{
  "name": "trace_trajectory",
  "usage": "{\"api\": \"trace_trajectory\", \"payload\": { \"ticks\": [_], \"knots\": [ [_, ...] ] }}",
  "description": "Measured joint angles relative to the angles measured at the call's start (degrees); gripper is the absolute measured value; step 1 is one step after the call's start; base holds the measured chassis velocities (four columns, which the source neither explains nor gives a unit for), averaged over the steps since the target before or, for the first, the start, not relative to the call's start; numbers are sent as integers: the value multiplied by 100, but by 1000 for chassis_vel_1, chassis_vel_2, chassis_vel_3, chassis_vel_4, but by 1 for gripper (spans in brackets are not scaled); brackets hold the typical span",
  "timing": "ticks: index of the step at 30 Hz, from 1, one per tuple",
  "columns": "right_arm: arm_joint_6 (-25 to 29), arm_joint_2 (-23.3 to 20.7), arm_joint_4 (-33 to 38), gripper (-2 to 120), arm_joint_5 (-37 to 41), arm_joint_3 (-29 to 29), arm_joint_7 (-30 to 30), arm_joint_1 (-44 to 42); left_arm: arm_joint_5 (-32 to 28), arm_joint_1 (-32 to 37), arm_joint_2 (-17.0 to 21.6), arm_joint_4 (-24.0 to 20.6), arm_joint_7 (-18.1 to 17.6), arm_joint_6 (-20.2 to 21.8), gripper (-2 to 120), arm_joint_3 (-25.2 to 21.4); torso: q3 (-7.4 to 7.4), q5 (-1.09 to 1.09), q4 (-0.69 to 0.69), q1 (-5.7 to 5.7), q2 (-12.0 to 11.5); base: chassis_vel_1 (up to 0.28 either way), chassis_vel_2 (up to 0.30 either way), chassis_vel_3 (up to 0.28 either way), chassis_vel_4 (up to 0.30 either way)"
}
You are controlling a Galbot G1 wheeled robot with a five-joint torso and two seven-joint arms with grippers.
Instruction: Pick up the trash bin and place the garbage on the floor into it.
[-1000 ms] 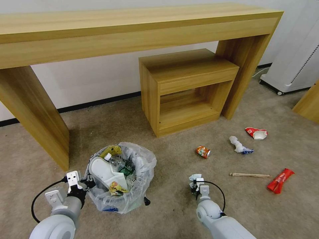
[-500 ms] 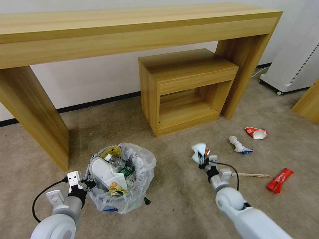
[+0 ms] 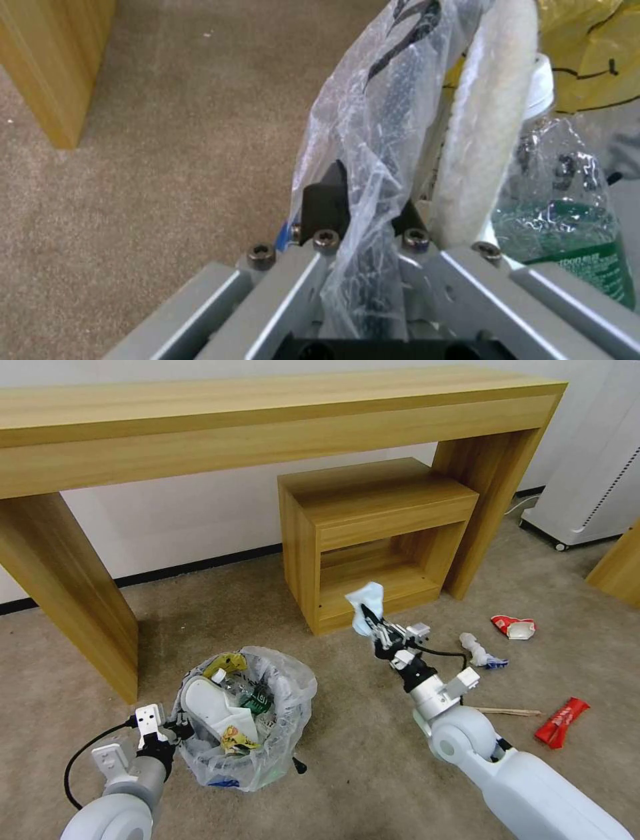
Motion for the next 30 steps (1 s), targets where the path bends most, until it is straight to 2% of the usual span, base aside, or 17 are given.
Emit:
{"api": "trace_trajectory", "payload": {
  "ticks": [1, 2, 6, 10, 12, 18, 20, 24, 30],
  "knots": [
    [116, -79, 83, 0, 214, -382, -165, 366, -6, 5, -2, -37, -7, 20, 1, 11, 0, 0, 2, 0, 0, 0, 0, 0, 0],
    [116, -79, 83, 0, 214, -382, -165, 366, -6, 5, -2, -37, -7, 20, 1, 11, 0, 0, 2, 0, 0, 0, 0, 0, 0],
    [202, -168, 135, 0, 460, -1253, -403, 1217, -61, -2, 15, -85, -27, 59, 1, 16, 0, -2, 1, 0, 0, 0, 0, 0, 0],
    [262, -156, 66, 0, 483, -1674, -445, 1547, -90, -6, 20, -98, -36, 65, 1, 16, 0, -1, 1, 0, 0, 0, 0, 0, 0],
    [318, -82, -54, 0, 497, -2165, -477, 1818, -117, -16, 24, -113, -41, 70, 1, 19, 0, -1, 0, 0, 0, 0, 0, 0, 0],
    [364, 18, -191, 0, 507, -2625, -480, 2017, -142, -40, 27, -115, -59, 78, 1, 14, 1, -1, 0, 0, 0, 0, 0, 0, 0],
    [383, 131, -349, 0, 511, -3159, -467, 2203, -159, -55, 28, -115, -74, 86, 1, 10, 0, 0, 0, 0, 0, 0, 0, 0, 0],
    [427, 233, -573, 0, 485, -3642, -435, 2377, -172, -72, 30, -115, -78, 88, 1, 2, 0, -1, 0, 0, 0, 0, 0, 0, 0],
    [439, 319, -730, 0, 486, -3974, -321, 2488, -185, -95, 30, -113, -83, 88, 1, 0, 0, -1, 0, 0, 0, 0, 0, 0, 0]
  ]
}}
